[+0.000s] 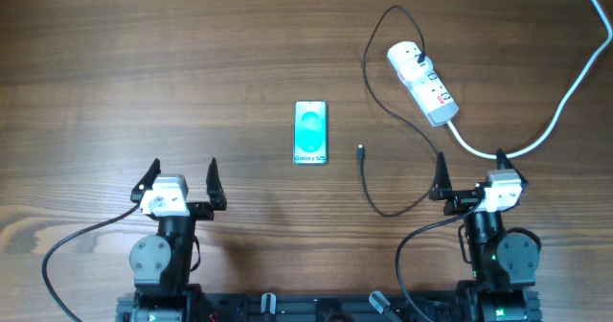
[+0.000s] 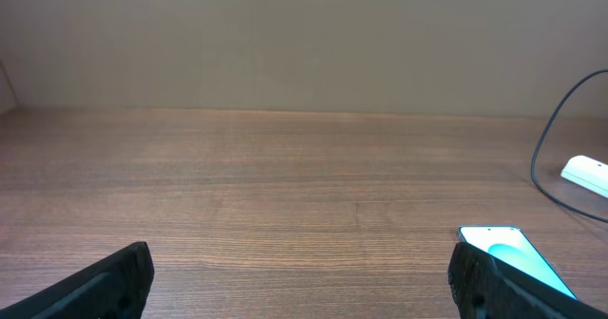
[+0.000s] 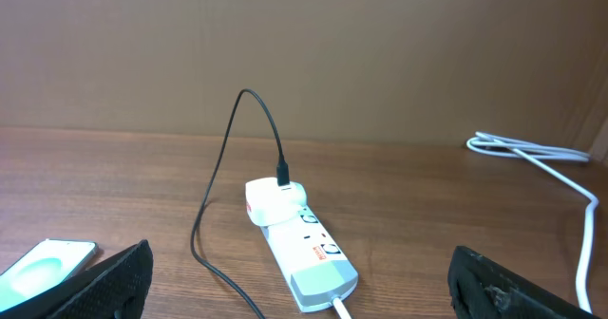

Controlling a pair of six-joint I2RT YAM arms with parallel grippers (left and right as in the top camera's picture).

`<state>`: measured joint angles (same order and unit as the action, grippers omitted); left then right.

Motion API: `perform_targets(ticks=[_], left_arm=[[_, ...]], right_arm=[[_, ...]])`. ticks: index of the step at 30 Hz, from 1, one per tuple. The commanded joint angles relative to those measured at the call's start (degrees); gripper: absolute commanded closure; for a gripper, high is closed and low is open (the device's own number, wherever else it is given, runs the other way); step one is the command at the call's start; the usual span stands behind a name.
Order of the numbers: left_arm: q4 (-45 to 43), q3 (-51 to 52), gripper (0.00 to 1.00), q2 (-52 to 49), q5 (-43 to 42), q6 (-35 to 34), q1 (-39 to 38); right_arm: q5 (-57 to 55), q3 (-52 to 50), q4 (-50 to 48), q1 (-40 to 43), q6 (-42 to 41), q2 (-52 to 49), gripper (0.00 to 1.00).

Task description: Plug charger to phone and switch on socket

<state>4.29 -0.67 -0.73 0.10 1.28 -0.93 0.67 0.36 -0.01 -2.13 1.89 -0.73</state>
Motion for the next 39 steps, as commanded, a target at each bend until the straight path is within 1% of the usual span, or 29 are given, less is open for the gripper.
perform_targets(ticks=[1,14,15,16,18,19,20,22,25,28,30,31,33,36,38,39], left_arm=[[0.04,0.33,0.0,0.35,-0.7,0.9,0.46],[0.04,0.33,0.0,0.35,-0.68,0.87,0.46],[-0.39,0.33,0.0,0.35,-3.8,0.57,0.39],[-1.03,0.33,0.0,0.35,-11.34,-2.54,0.42],[-1.95,0.33,0.0,0.35,-21.68,-6.47,0.42],[-1.95,0.33,0.0,0.35,-26.77,-6.91,0.42],[-1.97,0.33,0.0,0.35,-29.35,-6.91,0.42],[-2.43,0.33,0.0,0.35,-29.46,-5.66,0.46],[-2.64,0.33,0.0,0.35,-26.58,-4.87,0.46],[-5.05,0.33,0.0,0.35,-26.64,-11.72,0.46],[-7.17,0.33,0.0,0.35,-26.64,-12.26,0.46],[-9.03,0.33,0.0,0.35,-26.73,-12.66,0.46],[-18.6,0.33,0.0,0.35,-29.4,-18.25,0.46],[-37.29,0.33,0.0,0.35,-30.73,-26.49,0.46],[-48.35,-0.17,0.0,0.35,-30.69,-28.98,0.46],[-50.29,-0.9,0.0,0.35,-30.69,-28.98,0.46]], right_arm=[[0.74,-0.07,-0.17,0.28,1.09,0.2,0.0],[0.74,-0.07,-0.17,0.28,1.09,0.2,0.0],[0.76,-0.07,-0.17,0.28,1.09,0.2,0.0],[0.76,-0.07,-0.17,0.28,1.09,0.2,0.0],[0.74,-0.07,-0.17,0.28,1.09,0.2,0.0],[0.74,-0.07,-0.17,0.28,1.09,0.2,0.0],[0.74,-0.07,-0.17,0.28,1.11,0.2,0.0],[0.74,-0.07,-0.17,0.28,1.09,0.2,0.0],[0.76,-0.07,-0.17,0.28,1.11,0.2,0.0],[0.74,-0.07,-0.17,0.28,1.09,0.2,0.0],[0.74,-0.07,-0.17,0.28,1.11,0.2,0.0],[0.76,-0.07,-0.17,0.28,1.11,0.2,0.0],[0.74,-0.07,-0.17,0.28,1.09,0.2,0.0],[0.74,-0.07,-0.17,0.28,1.11,0.2,0.0],[0.76,-0.07,-0.17,0.28,1.07,0.2,0.0],[0.74,-0.07,-0.17,0.28,1.09,0.2,0.0]])
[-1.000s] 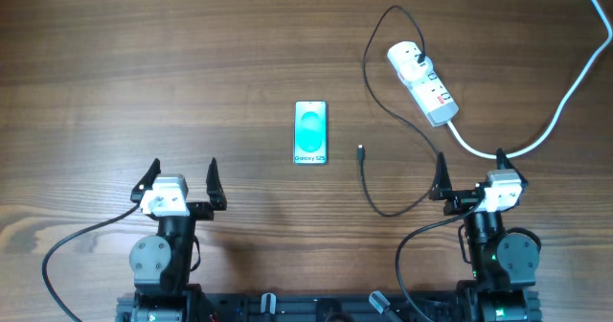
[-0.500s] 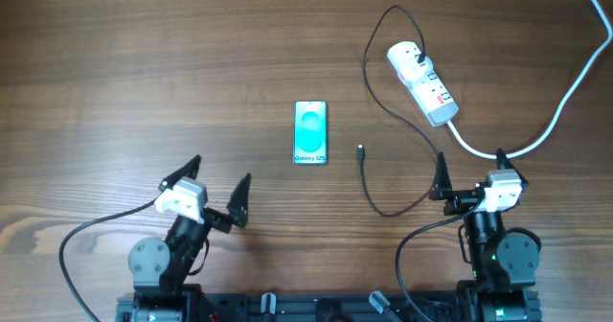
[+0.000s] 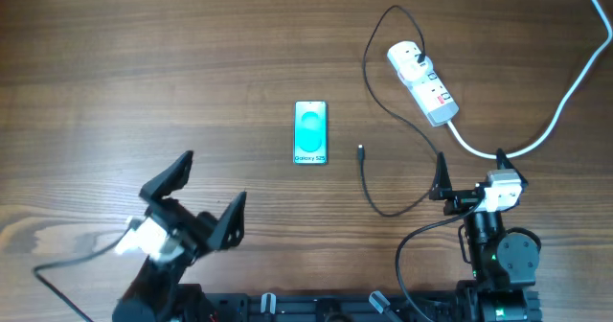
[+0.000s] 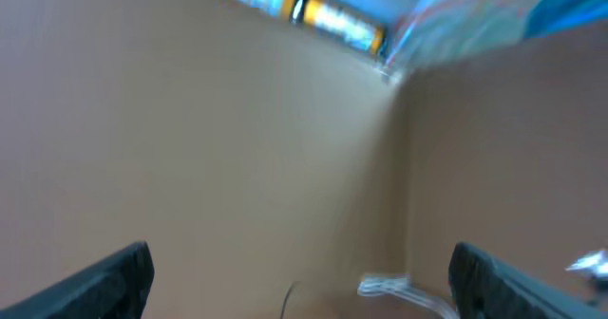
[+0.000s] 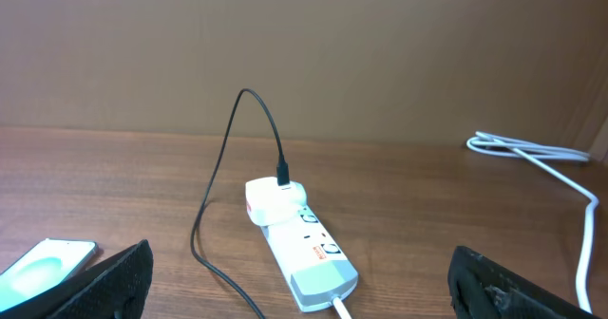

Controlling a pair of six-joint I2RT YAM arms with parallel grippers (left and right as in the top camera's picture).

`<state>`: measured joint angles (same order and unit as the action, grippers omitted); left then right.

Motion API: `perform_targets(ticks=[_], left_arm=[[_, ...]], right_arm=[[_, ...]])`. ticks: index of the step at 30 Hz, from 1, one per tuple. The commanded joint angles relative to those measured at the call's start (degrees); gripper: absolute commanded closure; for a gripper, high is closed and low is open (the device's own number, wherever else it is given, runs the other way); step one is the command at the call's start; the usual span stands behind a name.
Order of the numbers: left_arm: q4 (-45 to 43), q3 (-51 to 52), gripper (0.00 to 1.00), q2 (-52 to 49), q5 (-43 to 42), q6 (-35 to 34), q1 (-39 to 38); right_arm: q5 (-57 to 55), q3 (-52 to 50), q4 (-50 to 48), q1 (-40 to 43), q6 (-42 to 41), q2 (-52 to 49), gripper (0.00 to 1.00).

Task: Plug charger to phone and switch on socket
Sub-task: 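Raise the left arm and move the left gripper over the phone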

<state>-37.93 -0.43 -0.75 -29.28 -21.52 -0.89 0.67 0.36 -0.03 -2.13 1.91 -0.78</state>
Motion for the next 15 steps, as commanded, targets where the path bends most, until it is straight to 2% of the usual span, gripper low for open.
perform_targets(ticks=[1,3,9,11,12,15], left_arm=[[-8.52,-2.27,0.0,0.37,-1.31,-6.16,0.42],[-6.1,-6.69,0.0,0.37,-0.96,-6.1,0.42],[15.17,-27.89,0.0,-2.71,0.59,-5.92,0.42],[27.19,-38.32,0.0,-7.91,0.59,-5.11,0.42],[39.47,-48.35,0.0,-14.86,0.57,-0.94,0.42],[56.63,-63.58,0.0,-27.12,-1.51,2.34,0.42]], right_arm=[[0.74,-0.07,-0.15,0.28,1.07,0.24,0.0],[0.76,-0.07,-0.15,0.28,1.07,0.24,0.0],[0.74,-0.07,-0.15,0.28,1.07,0.24,0.0],[0.74,-0.07,-0.15,0.28,1.07,0.24,0.0],[0.74,-0.07,-0.15,0.28,1.07,0.24,0.0],[0.74,-0.07,-0.15,0.28,1.09,0.24,0.0]])
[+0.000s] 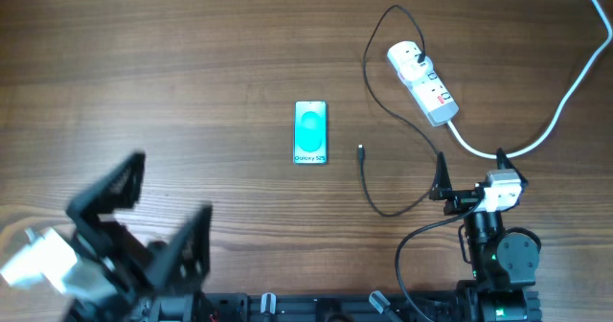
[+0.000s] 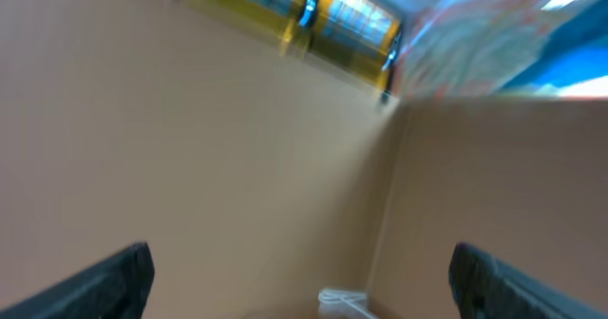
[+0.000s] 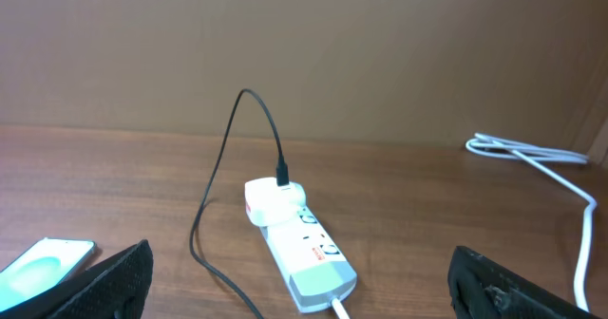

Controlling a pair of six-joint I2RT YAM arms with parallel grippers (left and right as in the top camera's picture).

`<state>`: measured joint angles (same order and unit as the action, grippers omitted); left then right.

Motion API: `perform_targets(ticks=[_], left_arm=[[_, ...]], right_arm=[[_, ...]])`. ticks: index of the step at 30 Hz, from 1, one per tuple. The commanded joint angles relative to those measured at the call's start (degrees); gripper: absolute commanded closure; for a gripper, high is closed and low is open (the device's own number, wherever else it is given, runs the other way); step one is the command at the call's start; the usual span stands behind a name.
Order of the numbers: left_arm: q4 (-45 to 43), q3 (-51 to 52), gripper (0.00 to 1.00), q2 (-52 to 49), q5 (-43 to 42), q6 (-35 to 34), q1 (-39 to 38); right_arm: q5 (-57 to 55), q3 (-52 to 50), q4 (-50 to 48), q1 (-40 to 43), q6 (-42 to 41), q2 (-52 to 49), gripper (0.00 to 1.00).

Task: Plug charger to phone and switch on socket
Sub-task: 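Raise the left arm and move the left gripper over the phone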

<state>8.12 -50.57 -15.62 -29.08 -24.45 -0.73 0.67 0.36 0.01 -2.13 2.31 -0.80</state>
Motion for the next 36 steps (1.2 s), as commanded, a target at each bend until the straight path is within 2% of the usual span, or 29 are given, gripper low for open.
perform_targets(ticks=[1,3,5,6,7,10,12,14,17,21,24,31,36], left_arm=[[19.15,-20.63,0.0,-18.49,-4.22,6.86,0.26],[34.21,-31.8,0.0,-28.26,-5.84,9.62,0.26],[53.07,-44.33,0.0,-40.33,-5.64,14.29,0.26],[58.84,-48.33,0.0,-45.22,-6.16,14.56,0.24],[62.55,-51.08,0.0,-53.59,-15.13,4.63,0.22],[65.16,-51.06,0.0,-58.73,-16.76,3.85,0.13],[68.04,-51.06,0.0,-62.4,-14.47,4.22,-2.25],[71.01,-51.06,0.0,-65.57,-5.27,2.08,-6.75],[73.5,-51.06,0.0,-70.03,11.43,-6.01,-15.43],[73.57,-51.06,0.0,-76.89,24.81,-13.57,-24.96],[72.04,-51.06,0.0,-82.66,31.61,-15.47,-28.41],[67.78,-51.01,0.0,-92.0,33.03,-15.41,-30.34],[63.21,-50.77,0.0,-94.4,33.0,-8.2,-30.34]], right_arm=[[0.76,-0.07,-0.2,0.28,0.68,0.26,0.0],[0.74,-0.07,-0.2,0.28,0.68,0.26,0.0],[0.76,-0.07,-0.2,0.28,0.68,0.26,0.0],[0.74,-0.07,-0.2,0.28,0.68,0.26,0.0],[0.76,-0.07,-0.2,0.28,0.7,0.26,0.0],[0.74,-0.07,-0.2,0.28,0.7,0.26,0.0],[0.74,-0.07,-0.2,0.28,0.68,0.26,0.0],[0.74,-0.07,-0.2,0.28,0.68,0.26,0.0],[0.74,-0.07,-0.2,0.28,0.7,0.26,0.0],[0.74,-0.07,-0.2,0.28,0.66,0.26,0.0],[0.74,-0.07,-0.2,0.28,0.68,0.26,0.0],[0.74,-0.07,-0.2,0.28,0.68,0.26,0.0],[0.76,-0.07,-0.2,0.28,0.7,0.26,0.0]])
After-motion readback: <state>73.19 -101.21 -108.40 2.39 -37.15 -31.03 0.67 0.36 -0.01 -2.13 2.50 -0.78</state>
